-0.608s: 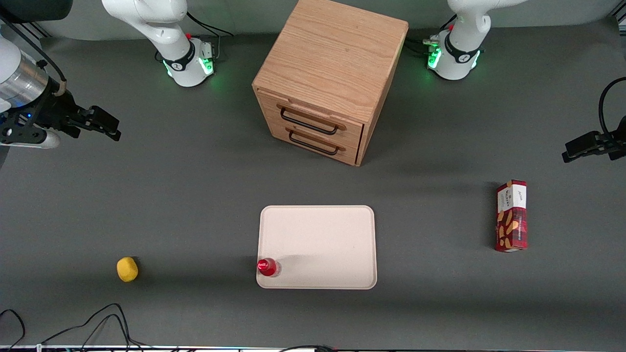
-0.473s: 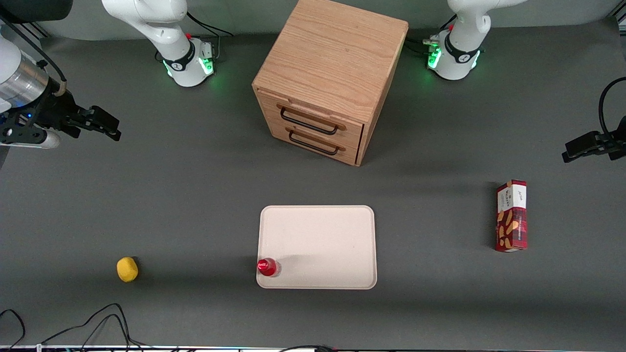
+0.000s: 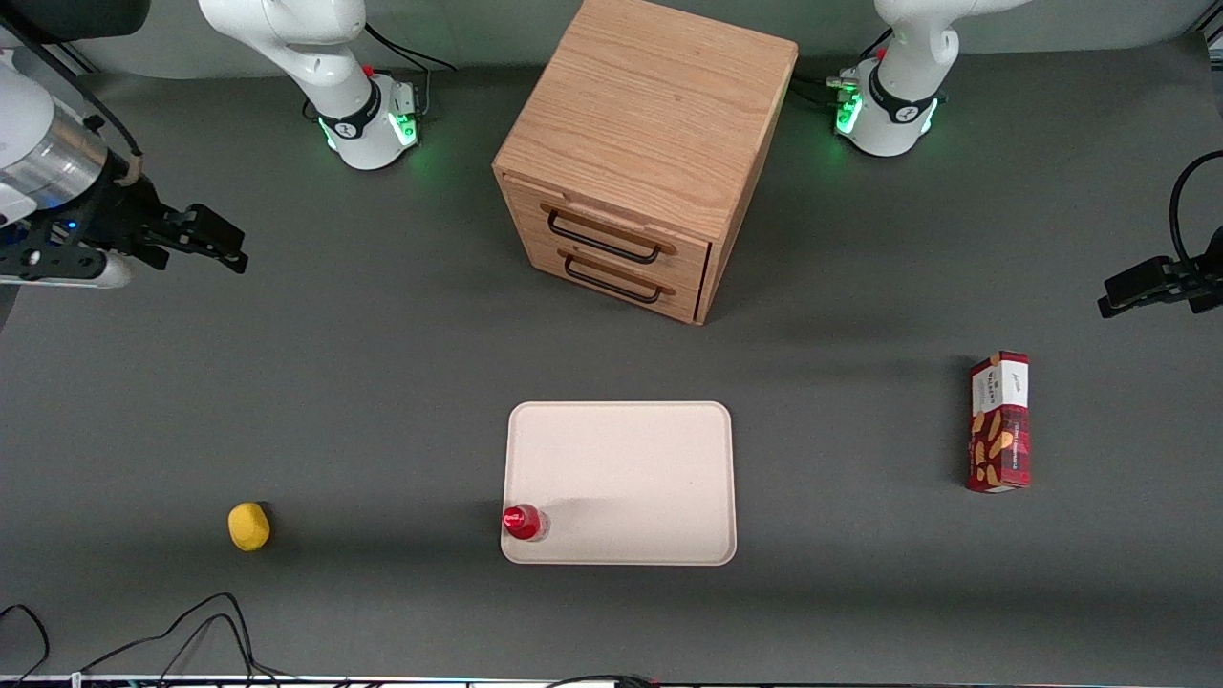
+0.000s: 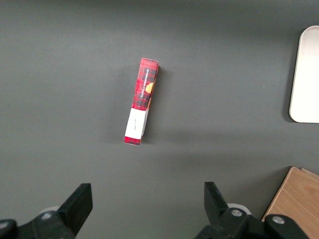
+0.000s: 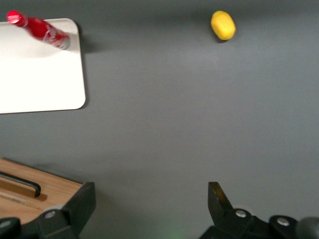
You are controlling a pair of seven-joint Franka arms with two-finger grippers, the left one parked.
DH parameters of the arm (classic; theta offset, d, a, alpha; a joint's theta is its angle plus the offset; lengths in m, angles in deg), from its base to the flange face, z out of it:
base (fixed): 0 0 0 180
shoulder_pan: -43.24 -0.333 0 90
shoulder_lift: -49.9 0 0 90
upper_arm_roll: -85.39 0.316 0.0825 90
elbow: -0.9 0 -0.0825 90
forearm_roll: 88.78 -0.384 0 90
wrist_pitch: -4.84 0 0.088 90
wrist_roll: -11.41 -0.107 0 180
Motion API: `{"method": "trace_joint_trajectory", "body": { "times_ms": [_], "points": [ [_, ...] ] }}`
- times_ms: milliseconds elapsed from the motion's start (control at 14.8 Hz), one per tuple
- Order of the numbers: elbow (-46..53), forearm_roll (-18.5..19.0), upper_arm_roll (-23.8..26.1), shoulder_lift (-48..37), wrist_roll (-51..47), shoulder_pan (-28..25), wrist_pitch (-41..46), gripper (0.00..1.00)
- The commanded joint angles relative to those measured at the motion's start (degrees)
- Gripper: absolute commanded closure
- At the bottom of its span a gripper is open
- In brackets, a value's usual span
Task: Open upper drawer
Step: 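Move the right gripper toward the upper drawer's black handle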
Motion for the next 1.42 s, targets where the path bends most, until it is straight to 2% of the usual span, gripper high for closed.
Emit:
{"method": "trace_joint_trajectory", "body": {
  "times_ms": [0, 338, 541, 743, 1216, 1351],
  "points": [
    [3.61, -0.8, 1.15, 2.62, 0.13, -4.38, 0.65, 0.0],
    [8.01, -0.89, 7.12, 8.33, 0.05, -9.74, 0.56, 0.0],
    [9.07, -3.25, 12.48, 11.58, 0.31, -10.19, -1.8, 0.0],
    [9.24, -2.91, 17.85, 14.13, 3.53, -10.37, -5.32, 0.0],
    [14.24, -2.65, 18.65, 21.24, 21.39, -16.16, -5.24, 0.0],
    [15.3, -0.73, 18.65, 22.92, 23.33, -18.36, -5.41, 0.0]
  ]
}}
